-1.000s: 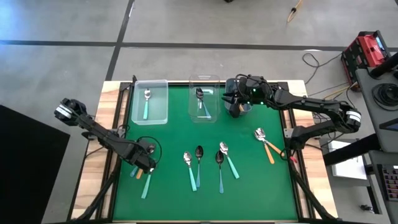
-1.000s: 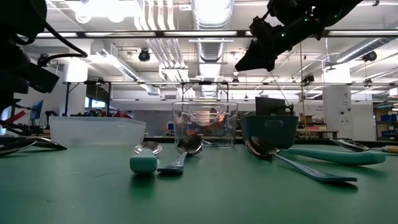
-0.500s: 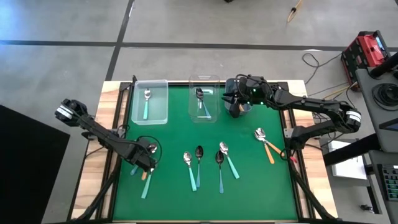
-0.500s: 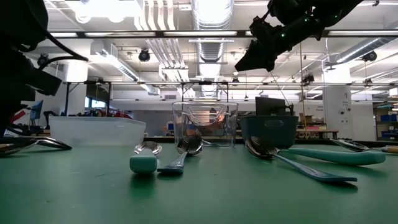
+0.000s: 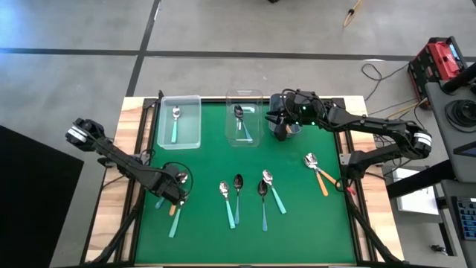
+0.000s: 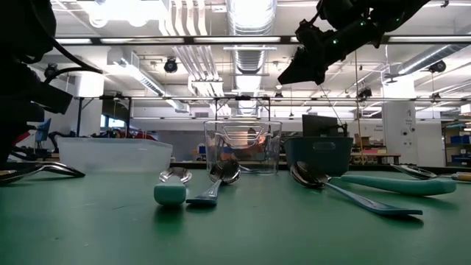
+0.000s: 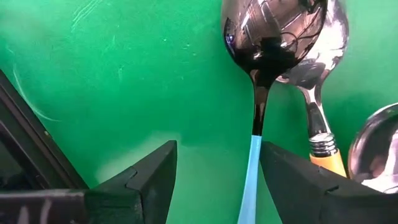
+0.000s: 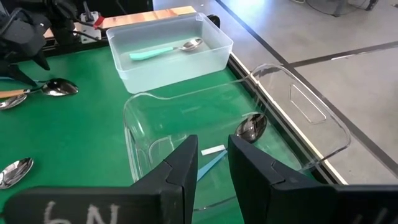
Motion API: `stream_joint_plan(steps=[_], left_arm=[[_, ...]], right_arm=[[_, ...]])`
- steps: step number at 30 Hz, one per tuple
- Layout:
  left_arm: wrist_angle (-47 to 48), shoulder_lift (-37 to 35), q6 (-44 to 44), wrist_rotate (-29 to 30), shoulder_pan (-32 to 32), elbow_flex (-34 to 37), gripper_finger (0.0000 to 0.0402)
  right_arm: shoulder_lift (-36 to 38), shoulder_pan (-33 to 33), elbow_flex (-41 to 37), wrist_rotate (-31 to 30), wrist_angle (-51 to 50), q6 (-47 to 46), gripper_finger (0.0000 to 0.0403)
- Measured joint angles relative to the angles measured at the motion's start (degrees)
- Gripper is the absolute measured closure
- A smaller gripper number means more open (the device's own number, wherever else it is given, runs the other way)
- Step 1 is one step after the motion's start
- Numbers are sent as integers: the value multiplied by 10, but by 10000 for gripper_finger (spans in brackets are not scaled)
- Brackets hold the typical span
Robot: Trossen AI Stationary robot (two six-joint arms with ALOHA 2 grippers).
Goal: Sort silverware by color (type)
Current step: Put the blue spoon into the transparent bin
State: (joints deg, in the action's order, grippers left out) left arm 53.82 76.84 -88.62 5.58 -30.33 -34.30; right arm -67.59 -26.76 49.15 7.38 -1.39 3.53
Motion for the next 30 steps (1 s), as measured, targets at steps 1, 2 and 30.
stream_joint_plan(steps=[1,2,30], left_arm=[[0,0,-1,0,0,0,192],[-1,0,-2,-1,0,0,195],[8,-2,-30,2,0,-16,400]], right_arm=[[0,0,0,0,0,0,323],[0,0,0,0,0,0,323],[0,0,-1,0,-1,-6,323]])
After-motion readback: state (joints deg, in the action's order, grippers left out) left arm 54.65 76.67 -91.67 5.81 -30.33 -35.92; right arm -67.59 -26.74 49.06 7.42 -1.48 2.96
